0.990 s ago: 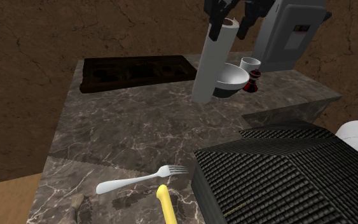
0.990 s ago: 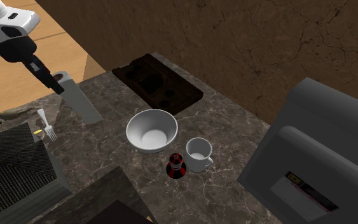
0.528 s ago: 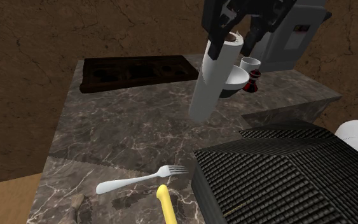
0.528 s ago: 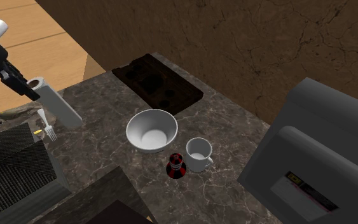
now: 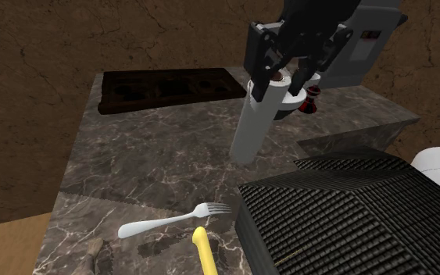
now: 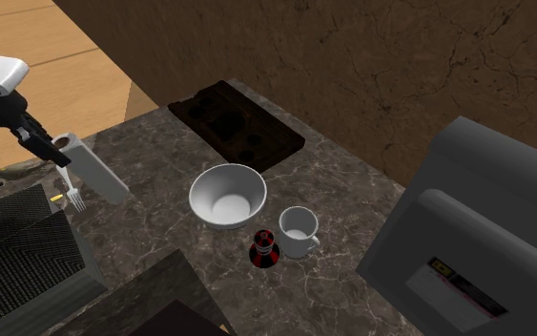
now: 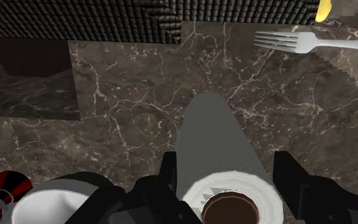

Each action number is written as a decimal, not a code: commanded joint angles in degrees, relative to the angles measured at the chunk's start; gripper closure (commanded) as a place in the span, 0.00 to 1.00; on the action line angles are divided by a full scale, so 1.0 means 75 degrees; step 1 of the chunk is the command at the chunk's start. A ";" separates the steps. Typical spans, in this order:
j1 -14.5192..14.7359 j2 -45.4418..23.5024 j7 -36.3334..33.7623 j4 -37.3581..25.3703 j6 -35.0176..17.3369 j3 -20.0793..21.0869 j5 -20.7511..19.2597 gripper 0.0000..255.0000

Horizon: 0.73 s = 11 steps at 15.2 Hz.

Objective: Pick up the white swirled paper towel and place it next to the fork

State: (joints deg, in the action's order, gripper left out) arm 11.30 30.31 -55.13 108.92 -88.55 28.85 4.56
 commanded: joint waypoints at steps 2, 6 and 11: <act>0.0041 0.0103 -0.0021 0.0390 -0.0296 0.0023 0.0050 1.00; 0.0087 0.0222 -0.0026 0.0829 -0.0621 0.0037 0.0105 1.00; 0.0087 0.0222 -0.0026 0.0829 -0.0621 0.0037 0.0105 1.00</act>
State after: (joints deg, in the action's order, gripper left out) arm 11.94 31.96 -55.31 115.11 -93.19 29.12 5.34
